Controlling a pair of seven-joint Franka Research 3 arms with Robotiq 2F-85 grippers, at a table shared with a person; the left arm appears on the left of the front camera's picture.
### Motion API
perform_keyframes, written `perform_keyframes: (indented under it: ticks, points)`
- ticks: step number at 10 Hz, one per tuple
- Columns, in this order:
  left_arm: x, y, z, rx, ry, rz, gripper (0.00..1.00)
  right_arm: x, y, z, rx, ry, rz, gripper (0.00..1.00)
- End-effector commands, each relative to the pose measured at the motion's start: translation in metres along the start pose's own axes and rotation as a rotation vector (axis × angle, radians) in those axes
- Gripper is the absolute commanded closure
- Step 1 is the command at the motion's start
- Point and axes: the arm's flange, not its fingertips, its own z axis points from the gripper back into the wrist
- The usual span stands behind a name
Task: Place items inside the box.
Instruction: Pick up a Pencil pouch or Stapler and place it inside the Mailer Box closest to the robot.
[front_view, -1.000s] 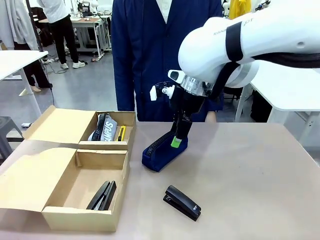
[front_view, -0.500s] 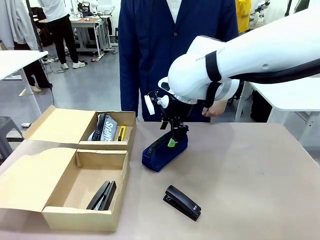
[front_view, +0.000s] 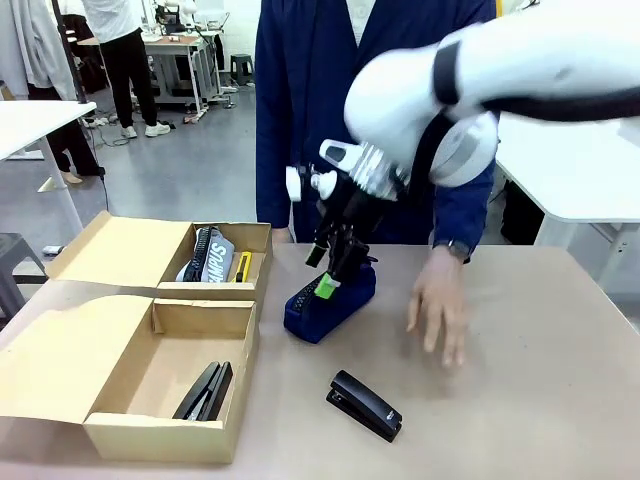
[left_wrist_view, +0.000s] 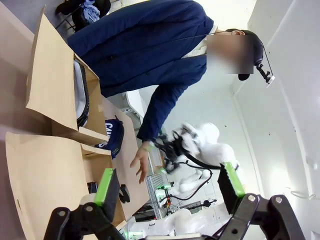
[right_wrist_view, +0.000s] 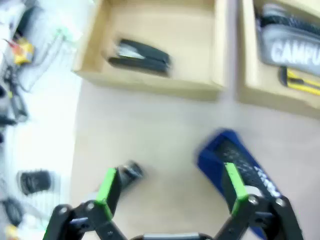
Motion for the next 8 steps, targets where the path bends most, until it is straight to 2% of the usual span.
perform_keyframes:
  ticks: [1, 2, 3, 5, 6, 8]
  points:
    - [-0.002, -0.001, -0.001, -0.018, -0.011, -0.019, 0.0, 0.025, 0.119, 0.016, -0.117, -0.028, -0.108, 0.0]
    - [-0.002, -0.001, -0.001, -0.018, -0.011, -0.019, 0.0, 0.025, 0.153, 0.019, -0.141, -0.001, -0.082, 0.0]
    - [-0.002, -0.001, -0.001, -0.018, -0.011, -0.019, 0.0, 0.019, 0.185, 0.027, -0.052, -0.02, -0.004, 0.0]
    - [-0.002, -0.001, -0.001, -0.018, -0.011, -0.019, 0.0, 0.0, 0.234, 0.048, 0.062, -0.178, 0.159, 0.0]
    - [-0.002, -0.001, -0.001, -0.018, -0.011, -0.019, 0.0, -0.013, 0.256, 0.054, 0.058, -0.225, 0.218, 0.0]
    - [-0.002, -0.001, -0.001, -0.018, -0.011, -0.019, 0.0, -0.046, 0.286, 0.07, 0.009, -0.333, 0.246, 0.0]
